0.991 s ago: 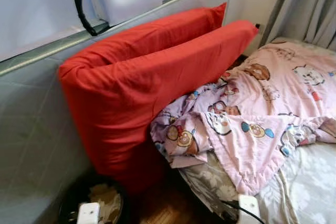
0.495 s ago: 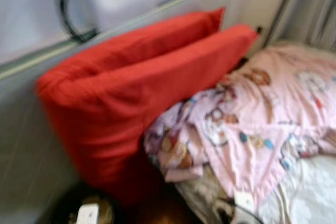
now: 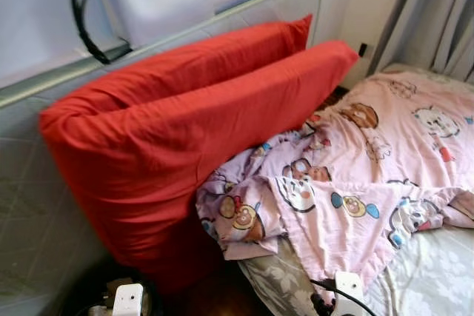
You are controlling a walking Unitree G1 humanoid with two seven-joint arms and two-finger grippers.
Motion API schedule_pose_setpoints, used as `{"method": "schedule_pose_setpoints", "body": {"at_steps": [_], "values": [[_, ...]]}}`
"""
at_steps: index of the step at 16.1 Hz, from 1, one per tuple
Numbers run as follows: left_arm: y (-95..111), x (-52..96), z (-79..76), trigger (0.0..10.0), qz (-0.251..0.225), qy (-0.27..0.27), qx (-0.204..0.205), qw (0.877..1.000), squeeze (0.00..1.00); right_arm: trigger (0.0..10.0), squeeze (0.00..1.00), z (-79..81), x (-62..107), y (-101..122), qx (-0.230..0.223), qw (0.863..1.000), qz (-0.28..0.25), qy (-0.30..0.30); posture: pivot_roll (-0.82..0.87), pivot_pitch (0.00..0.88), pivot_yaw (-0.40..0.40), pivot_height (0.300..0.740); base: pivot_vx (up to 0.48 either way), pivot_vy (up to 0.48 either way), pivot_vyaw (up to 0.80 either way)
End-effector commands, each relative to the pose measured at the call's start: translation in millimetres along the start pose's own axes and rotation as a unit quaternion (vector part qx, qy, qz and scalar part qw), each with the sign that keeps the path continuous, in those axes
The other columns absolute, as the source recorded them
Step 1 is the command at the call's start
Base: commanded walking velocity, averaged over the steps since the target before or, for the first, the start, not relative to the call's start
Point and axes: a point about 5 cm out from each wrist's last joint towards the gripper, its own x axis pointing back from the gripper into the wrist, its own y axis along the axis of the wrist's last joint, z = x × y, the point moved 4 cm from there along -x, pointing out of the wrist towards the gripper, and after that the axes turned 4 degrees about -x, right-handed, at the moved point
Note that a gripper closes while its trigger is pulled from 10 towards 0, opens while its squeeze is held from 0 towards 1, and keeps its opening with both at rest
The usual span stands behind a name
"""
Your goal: Clean up the room
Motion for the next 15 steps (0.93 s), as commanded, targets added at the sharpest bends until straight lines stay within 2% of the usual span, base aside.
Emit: {"method": "schedule_pose_setpoints", "body": {"at_steps": [1, 2, 4, 5, 6, 7, 8, 9, 11, 13, 15], "values": [[-3, 1.7, 3.2, 10.0, 0.002, 0.001, -0.002, 1.000, 0.00, 10.0, 0.00, -1.5, 0.2, 2, 0.001, 1.000, -0.007, 0.000, 0.04, 0.022, 0.022, 0.740, 0.000, 0.000, 0.00], [-1, 1.8, 3.2, 10.0, -0.009, 0.001, 0.001, 1.000, 0.00, 10.0, 0.00, -0.6, -0.2, 7, 0.000, 1.000, -0.019, 0.003, 0.04, 0.022, 0.022, 0.740, 0.000, 0.000, 0.00], [6, 3.0, 3.0, 10.0, -0.044, 0.001, 0.008, 0.999, 0.00, 10.0, 0.00, 1.2, -2.1, 33, -0.009, 0.997, -0.069, 0.014, 0.04, 0.020, 0.015, 0.740, 0.000, 0.000, 0.00], [24, 0.5, -0.3, 10.0, -0.079, 0.005, -0.012, 0.997, 0.00, 10.0, 0.00, 2.6, -2.0, 44, -0.009, 0.995, -0.093, 0.019, 0.03, 0.019, 0.014, 0.740, 0.000, 0.000, 0.00], [81, -4.0, -15.7, 10.0, -0.176, -0.002, -0.035, 0.984, 0.00, 10.0, 0.00, 3.1, -1.6, 55, -0.008, 0.993, -0.117, 0.022, 0.03, 0.014, 0.010, 0.740, 0.000, 0.000, 0.00], [122, -0.2, -25.9, 10.0, -0.246, -0.010, -0.037, 0.968, 0.00, 10.0, 0.00, 3.9, -0.9, 67, -0.009, 0.990, -0.142, 0.025, 0.02, 0.009, 0.008, 0.740, 0.000, 0.000, 0.00], [134, 3.2, -28.6, 10.0, -0.270, -0.014, -0.037, 0.962, 0.00, 10.0, 0.00, 4.3, -0.4, 73, -0.010, 0.988, -0.154, 0.027, 0.02, 0.008, 0.006, 0.740, 0.000, 0.000, 0.00], [142, 7.5, -29.6, 10.0, -0.294, -0.015, -0.035, 0.955, 0.00, 10.0, 0.00, 5.4, 1.0, 82, -0.008, 0.984, -0.176, 0.032, 0.02, 0.001, 0.001, 0.740, 0.000, 0.000, 0.00], [165, 25.5, -32.7, 10.0, -0.367, -0.022, -0.023, 0.930, 0.00, 10.0, 0.00, 10.4, 5.5, 101, -0.004, 0.974, -0.222, 0.047, 0.02, 0.000, -0.008, 0.740, 0.000, 0.000, 0.00], [165, 34.9, -33.1, 10.0, -0.390, -0.023, -0.019, 0.920, 0.00, 10.0, 0.00, 10.6, 10.0, 106, -0.004, 0.967, -0.248, 0.051, 0.02, 0.000, -0.015, 0.740, 0.000, 0.000, 0.00], [157, 44.8, -34.0, 10.0, -0.399, -0.023, -0.024, 0.916, 0.00, 10.0, 0.00, 6.2, 18.3, 111, -0.002, 0.957, -0.286, 0.044, 0.02, 0.000, -0.018, 0.740, 0.000, 0.000, 0.00]]}}
